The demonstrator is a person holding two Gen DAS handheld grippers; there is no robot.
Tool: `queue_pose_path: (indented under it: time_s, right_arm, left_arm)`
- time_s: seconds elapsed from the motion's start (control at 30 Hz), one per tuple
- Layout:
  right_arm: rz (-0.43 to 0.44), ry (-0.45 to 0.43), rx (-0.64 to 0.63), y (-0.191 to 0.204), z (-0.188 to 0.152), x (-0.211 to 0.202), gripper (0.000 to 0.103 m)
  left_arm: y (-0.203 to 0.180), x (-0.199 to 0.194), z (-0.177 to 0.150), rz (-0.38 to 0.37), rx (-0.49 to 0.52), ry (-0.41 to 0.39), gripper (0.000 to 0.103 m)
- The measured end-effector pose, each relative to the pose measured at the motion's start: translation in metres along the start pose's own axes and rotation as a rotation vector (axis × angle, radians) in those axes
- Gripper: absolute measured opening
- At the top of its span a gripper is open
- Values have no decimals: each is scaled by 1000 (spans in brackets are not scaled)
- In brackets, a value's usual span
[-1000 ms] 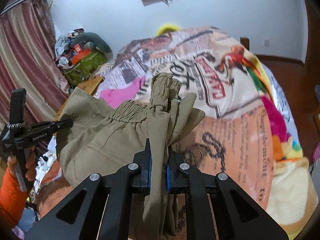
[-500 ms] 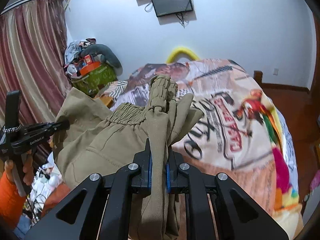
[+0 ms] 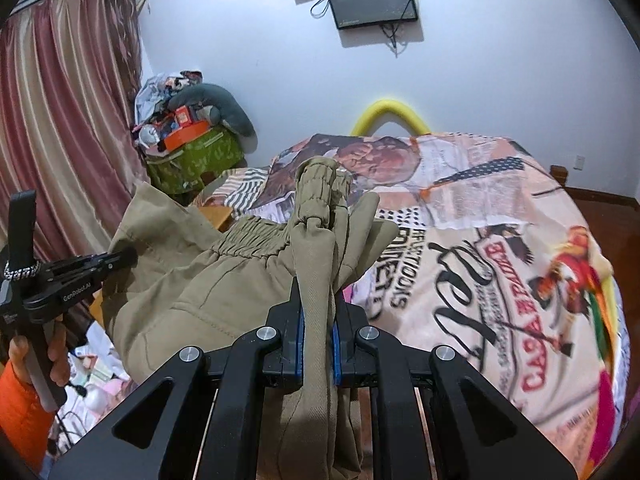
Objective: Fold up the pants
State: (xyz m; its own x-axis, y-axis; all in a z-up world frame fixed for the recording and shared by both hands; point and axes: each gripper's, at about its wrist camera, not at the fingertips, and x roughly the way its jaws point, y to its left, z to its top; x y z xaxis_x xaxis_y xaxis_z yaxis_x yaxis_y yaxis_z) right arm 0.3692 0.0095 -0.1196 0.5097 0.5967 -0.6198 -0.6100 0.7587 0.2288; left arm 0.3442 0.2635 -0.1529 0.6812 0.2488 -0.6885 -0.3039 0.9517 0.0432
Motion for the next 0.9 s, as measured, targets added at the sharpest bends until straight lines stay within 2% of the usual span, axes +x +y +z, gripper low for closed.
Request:
queue_pose_path:
  time_s: [0.23, 0.4, 0.5, 0.67, 0.87, 0.9]
  right_arm:
    - [-23, 58, -38, -5, 0, 60, 9]
    - [-46, 124, -47, -14, -13, 95, 9]
    - [-62, 166, -37, -23, -22, 107, 9]
    - [-75, 224, -17, -33, -39, 111, 11]
    - [-106, 246, -14, -36, -44, 99, 22]
    - [-116, 252, -16, -35, -45, 93, 27]
  left_arm:
    - [19, 72, -4, 12, -10, 50, 4]
    - [22, 125, -23, -5, -16, 147, 4]
    - [23, 149, -40, 13, -16, 216, 5]
    - [31, 169, -61, 40, -26, 331, 10]
    - [37, 163, -76, 70, -13, 380, 19]
    - [38, 161, -78, 72, -11, 388, 19]
